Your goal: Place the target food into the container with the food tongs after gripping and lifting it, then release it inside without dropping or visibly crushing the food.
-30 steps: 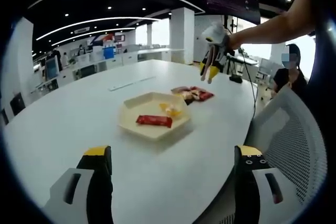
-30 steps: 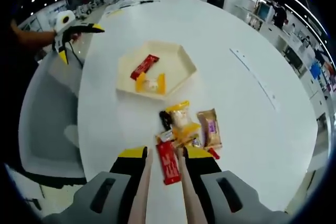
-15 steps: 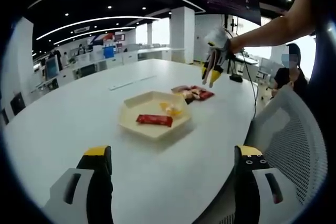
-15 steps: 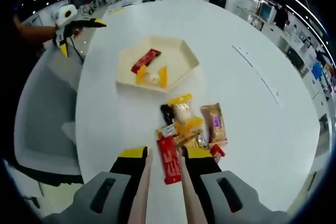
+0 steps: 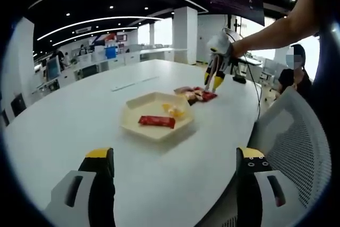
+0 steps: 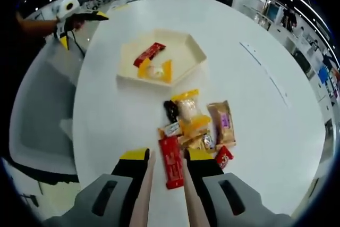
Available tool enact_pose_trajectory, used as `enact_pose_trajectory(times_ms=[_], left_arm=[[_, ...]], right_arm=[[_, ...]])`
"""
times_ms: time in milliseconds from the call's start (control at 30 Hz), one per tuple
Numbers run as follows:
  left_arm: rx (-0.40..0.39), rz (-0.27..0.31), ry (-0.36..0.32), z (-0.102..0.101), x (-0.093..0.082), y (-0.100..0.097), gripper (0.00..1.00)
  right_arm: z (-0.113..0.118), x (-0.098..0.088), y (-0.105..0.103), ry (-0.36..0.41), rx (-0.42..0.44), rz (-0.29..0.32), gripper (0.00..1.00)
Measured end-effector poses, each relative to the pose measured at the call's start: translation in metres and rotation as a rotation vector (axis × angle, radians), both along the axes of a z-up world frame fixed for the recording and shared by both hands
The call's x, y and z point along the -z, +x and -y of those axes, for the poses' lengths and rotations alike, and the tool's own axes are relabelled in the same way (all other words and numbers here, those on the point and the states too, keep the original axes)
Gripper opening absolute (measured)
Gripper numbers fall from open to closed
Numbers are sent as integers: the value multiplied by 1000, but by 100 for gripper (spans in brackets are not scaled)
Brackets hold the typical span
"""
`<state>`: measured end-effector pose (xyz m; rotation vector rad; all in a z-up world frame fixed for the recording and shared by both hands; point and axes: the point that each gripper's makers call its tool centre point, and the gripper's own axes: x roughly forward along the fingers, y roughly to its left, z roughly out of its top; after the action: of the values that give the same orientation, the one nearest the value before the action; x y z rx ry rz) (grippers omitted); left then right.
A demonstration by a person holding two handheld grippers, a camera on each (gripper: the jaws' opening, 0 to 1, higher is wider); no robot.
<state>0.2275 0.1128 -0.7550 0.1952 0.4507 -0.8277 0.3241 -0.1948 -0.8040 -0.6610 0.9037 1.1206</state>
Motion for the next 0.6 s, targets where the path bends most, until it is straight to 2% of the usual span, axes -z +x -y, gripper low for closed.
enact_pose_trajectory(times_ms=[600], left_arm=[[-6,-10,3,-2,2,0,92]], right_arm=[[3,15,5,-16,-3,-7,26]])
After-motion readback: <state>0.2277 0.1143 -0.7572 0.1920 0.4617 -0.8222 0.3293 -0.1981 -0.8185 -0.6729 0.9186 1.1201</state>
